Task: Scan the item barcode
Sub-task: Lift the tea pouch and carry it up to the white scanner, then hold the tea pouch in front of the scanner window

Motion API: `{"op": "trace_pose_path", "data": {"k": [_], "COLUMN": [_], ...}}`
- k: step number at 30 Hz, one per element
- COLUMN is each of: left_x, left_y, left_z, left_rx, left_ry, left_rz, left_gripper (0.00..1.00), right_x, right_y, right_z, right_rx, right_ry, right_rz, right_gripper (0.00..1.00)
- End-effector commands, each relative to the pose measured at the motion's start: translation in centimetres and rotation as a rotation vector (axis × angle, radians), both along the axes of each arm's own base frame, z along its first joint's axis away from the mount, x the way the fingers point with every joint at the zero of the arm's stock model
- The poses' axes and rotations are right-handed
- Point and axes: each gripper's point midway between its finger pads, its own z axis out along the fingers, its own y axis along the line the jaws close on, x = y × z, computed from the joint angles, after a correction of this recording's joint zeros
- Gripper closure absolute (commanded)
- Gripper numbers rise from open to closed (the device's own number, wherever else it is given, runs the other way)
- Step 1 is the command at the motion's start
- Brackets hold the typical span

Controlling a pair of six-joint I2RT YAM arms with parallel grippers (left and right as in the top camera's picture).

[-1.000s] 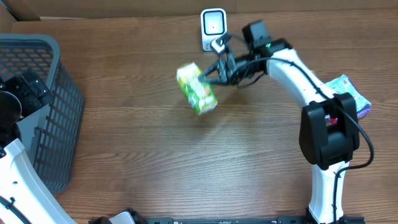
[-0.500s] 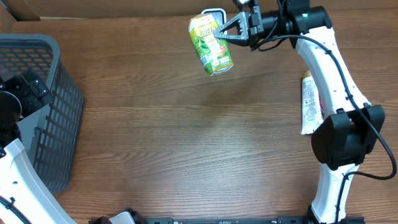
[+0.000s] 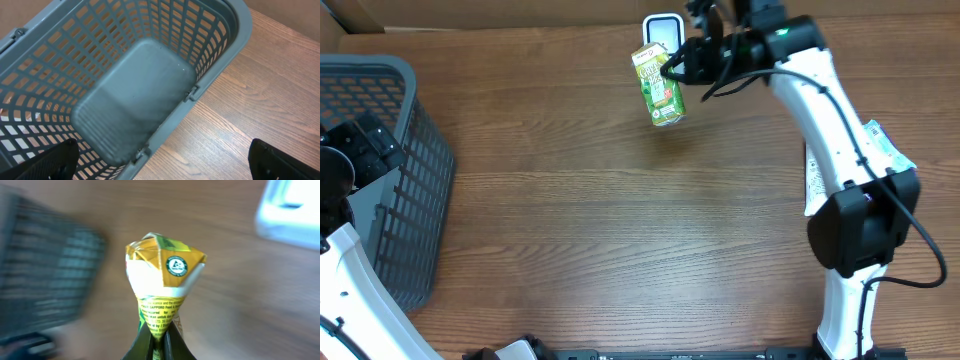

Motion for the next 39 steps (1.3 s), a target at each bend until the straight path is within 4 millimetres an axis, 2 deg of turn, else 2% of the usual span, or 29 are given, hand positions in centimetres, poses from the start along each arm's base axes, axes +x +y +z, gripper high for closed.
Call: {"op": "trace_pose_path", "data": {"k": [1,4,7,13,17,22,28,31,35,39], "left_x": [0.0,0.0,0.0,0.0,0.0,0.0,0.0,0.0,0.0,0.0], "left_y": [0.2,0.2,0.2,0.2,0.2,0.2,0.2,0.2,0.2,0.2], "left_z": [0.3,0.3,0.3,0.3,0.3,0.3,0.3,0.3,0.3,0.3], "left_rx": [0.002,0.002,0.002,0.002,0.002,0.002,0.002,0.002,0.002,0.002], "left_ry": [-0.010,-0.010,-0.010,-0.010,-0.010,-0.010,-0.010,-0.010,-0.010,-0.010], "left_rz": [0.012,0.012,0.012,0.012,0.012,0.012,0.012,0.012,0.012,0.012], "left_gripper": [0.00,0.00,0.00,0.01,0.00,0.00,0.00,0.01,0.00,0.00], "right_x": [2.8,3.6,5.0,7.5,9.5,11.9,14.0,14.6,14.9,15.2], "right_y": [-2.4,-2.2,-1.9,-1.3,-1.4,-0.8,0.2,0.5,0.7,0.5], "right_z": [1.8,2.5,4.2,6.7,7.0,5.3,0.9,-0.7,-1.1,-0.7], "right_rx": [-0.335,-0.438,-0.485,-0.466,-0.475,-0.489,-0.560,-0.624,-0.666,-0.676], "right_ry": [-0.280,-0.381,-0.493,-0.649,-0.737,-0.803,-0.848,-0.887,-0.924,-0.944], "right_rz": [-0.138,-0.178,-0.248,-0.289,-0.286,-0.276,-0.205,-0.144,-0.098,-0.108], "right_gripper": [0.96,0.96,0.96,0.96,0.96,0.96,0.96,0.96,0.96,0.96]}}
